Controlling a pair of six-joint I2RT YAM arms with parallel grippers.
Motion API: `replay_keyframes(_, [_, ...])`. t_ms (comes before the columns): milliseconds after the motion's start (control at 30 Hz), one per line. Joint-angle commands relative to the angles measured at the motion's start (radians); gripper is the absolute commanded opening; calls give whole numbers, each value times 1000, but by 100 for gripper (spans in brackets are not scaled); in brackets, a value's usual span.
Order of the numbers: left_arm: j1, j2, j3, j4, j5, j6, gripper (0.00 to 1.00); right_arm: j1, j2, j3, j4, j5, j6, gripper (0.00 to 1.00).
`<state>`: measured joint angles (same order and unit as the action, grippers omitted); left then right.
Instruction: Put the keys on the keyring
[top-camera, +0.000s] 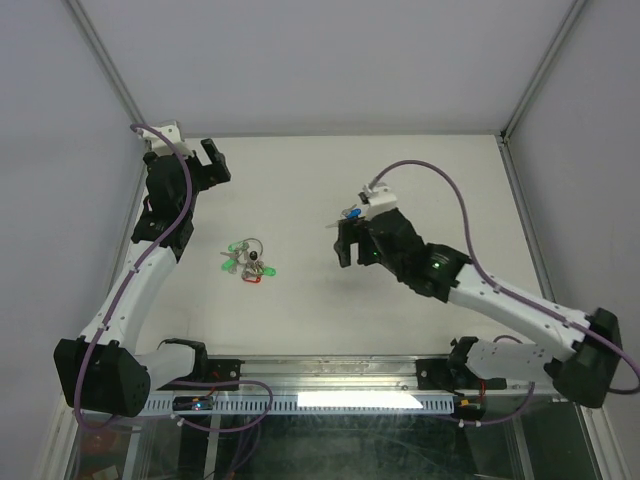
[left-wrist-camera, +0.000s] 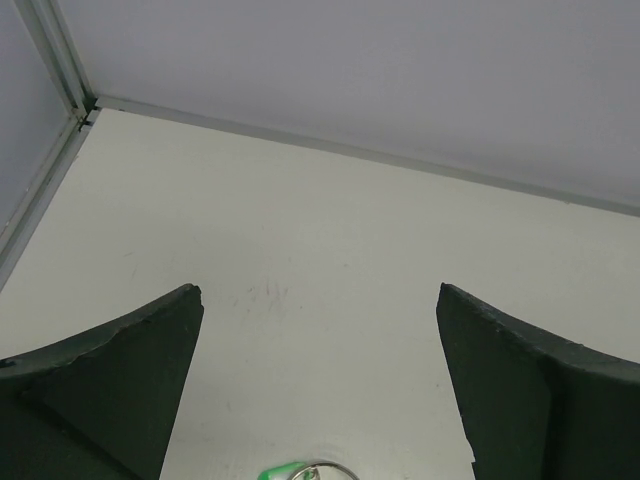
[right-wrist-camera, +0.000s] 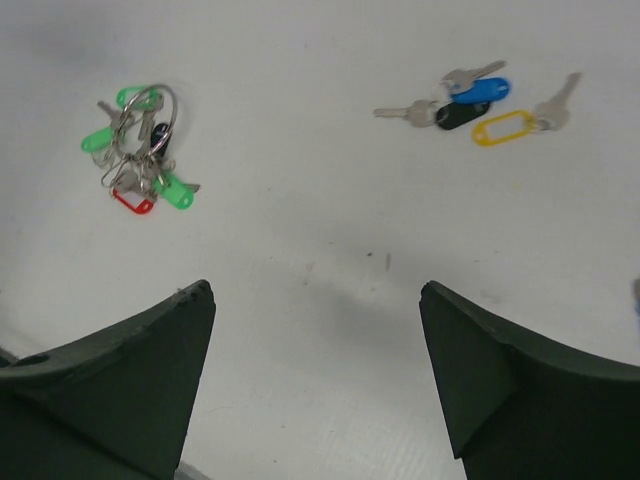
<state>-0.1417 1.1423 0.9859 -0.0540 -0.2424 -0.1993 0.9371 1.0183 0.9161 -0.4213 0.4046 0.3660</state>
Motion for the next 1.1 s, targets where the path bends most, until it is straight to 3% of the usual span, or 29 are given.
replay_keyframes(0, [12,-33,21,48,63,23,99,-3,224,107,173,-261,42,84])
replay_keyframes(267, [0,-39,23,47,62,45,99,-4,633,282,377,-420,171,73])
replay_keyframes(467, [-16,-35,27,38,53,59,99,-3,870,403,436,-416,322,66])
replay_keyframes(1067, [-25,-32,33,31,80,73,99,-22,1165,540,645,-541,480,46])
